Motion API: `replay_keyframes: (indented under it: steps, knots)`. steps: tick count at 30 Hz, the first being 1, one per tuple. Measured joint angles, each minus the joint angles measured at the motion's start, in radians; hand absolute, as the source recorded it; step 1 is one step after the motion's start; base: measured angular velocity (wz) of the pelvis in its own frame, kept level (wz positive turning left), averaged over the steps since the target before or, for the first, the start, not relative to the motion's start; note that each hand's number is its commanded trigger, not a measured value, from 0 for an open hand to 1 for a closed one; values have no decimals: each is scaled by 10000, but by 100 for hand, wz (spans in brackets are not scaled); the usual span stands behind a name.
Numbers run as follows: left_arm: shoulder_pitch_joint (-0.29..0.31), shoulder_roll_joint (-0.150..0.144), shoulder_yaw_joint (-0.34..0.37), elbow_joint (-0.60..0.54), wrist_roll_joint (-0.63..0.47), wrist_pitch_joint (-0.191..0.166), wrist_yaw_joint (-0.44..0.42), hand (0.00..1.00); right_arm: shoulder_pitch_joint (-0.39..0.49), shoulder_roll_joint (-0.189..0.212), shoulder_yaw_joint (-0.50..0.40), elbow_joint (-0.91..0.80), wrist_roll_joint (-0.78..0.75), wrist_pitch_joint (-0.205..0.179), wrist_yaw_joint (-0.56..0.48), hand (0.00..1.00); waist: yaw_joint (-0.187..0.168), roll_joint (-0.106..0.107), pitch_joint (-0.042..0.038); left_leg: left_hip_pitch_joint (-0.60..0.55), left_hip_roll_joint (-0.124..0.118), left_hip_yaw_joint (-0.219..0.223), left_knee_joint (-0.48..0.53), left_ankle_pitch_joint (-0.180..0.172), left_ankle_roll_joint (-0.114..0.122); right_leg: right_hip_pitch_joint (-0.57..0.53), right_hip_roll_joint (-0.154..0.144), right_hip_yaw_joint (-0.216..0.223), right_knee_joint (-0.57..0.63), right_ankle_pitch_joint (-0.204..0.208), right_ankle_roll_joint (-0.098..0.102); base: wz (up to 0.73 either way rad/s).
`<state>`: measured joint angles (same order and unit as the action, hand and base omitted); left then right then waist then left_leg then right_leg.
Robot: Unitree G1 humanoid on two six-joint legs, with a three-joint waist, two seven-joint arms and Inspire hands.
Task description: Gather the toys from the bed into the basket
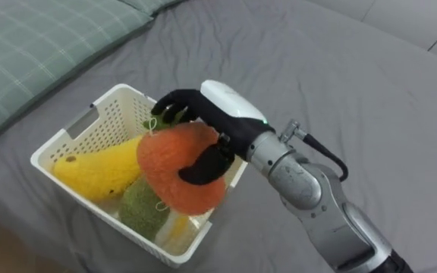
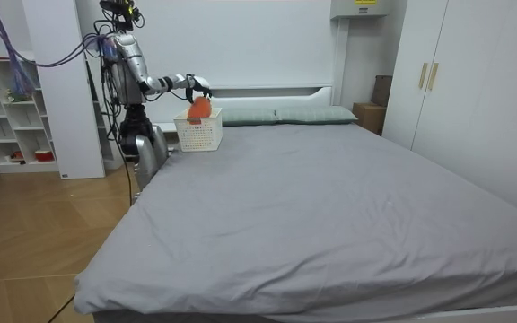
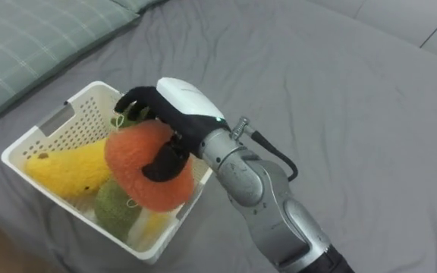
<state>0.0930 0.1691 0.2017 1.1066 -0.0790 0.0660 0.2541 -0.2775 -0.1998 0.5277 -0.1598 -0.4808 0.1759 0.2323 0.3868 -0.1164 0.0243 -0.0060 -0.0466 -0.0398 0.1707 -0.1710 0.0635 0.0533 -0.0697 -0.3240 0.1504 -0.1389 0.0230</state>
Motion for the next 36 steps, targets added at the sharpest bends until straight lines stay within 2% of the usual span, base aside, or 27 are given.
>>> replay_keyframes:
  steps: [4,11,15,17,21,22,26,29,33,36]
  knots:
    - [-18,1,-3,-4,37,0,-17,0,52,-69,-3,0,4,-6,0,0,-140,86,19,33,21,77,-31,-1,-1,-28,16,142,-6,0,0,-5]
    - [-6,2,11,10,232,-4,-10,0,91,-129,-72,0,0,-20,0,0,-273,131,-4,180,43,225,-84,0,1,-24,27,243,-6,0,0,-6]
    - [55,1,2,48,359,-5,18,0,320,-86,-439,-51,-2,-105,-4,0,-434,137,-34,184,42,262,-54,2,3,-12,20,253,4,1,1,-1]
    - [171,0,2,48,430,-4,36,0,343,-84,-521,-53,-7,-111,-26,0,-555,156,-59,177,43,281,-42,1,3,-15,17,281,8,2,2,-4]
    - [235,-1,-1,17,492,-3,187,0,556,-123,-844,-86,-7,-138,-166,0,-667,173,-182,184,61,397,-62,1,3,-35,37,477,21,2,3,-8]
    - [240,1,4,16,472,-3,264,0,556,-158,-852,-89,35,-138,-243,0,-785,161,-216,203,65,409,-66,1,2,-25,43,505,22,4,6,-5]
    - [235,5,20,-40,464,-3,398,0,616,-168,-1045,-136,238,-144,-355,0,-979,162,-220,367,136,677,-125,-1,-2,20,113,798,26,37,10,-18]
    - [228,3,17,-199,419,-17,415,0,896,-220,-1664,-180,1309,-280,-606,0,-1208,199,-197,492,165,848,-133,-9,-1,28,138,979,29,61,2,-14]
    - [310,-111,8,-113,299,-97,410,0,1485,-277,-2978,-524,3328,-471,-837,0,-1857,365,-105,563,175,971,-205,-24,20,71,140,1103,42,87,12,-10]
    - [378,-198,97,-93,238,-240,402,0,1696,-398,-3960,-523,5156,-609,-1155,0,-2209,384,-94,664,211,1204,-256,-26,15,38,189,1337,46,95,3,-18]
